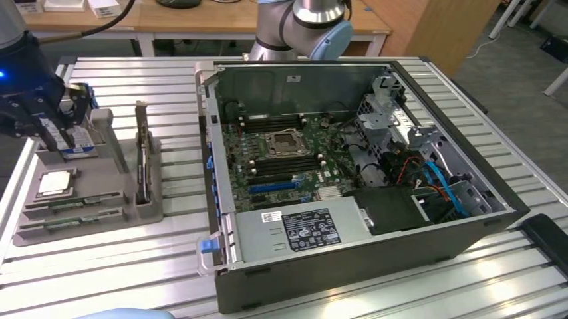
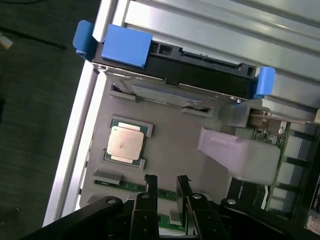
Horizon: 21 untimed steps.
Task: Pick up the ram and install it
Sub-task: 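Pick up the ram and move it above insertion slot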
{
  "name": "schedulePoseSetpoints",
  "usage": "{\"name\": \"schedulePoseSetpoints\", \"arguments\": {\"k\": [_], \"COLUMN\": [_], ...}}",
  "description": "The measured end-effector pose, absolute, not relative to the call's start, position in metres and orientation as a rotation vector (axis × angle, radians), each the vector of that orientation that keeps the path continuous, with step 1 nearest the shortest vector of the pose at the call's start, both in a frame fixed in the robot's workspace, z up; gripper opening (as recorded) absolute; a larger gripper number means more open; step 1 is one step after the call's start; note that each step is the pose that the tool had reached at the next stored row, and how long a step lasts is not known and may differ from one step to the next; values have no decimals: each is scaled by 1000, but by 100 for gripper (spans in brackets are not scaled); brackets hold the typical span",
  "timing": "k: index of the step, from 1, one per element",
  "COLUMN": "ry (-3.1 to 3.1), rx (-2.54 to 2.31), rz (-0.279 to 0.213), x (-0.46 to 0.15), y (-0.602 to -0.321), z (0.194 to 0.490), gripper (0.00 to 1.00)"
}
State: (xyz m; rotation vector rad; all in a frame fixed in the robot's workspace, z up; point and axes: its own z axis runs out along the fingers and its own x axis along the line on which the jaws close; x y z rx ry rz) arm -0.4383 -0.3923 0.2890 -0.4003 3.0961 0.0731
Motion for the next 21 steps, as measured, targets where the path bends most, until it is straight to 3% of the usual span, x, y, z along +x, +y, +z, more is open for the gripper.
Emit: {"name": "schedulePoseSetpoints", "arguments": {"k": [21], "ry": [2972], "rx": [-985], "rz": [77], "x": [-438], "y": [-392], "z": [289], "gripper": [29]}}
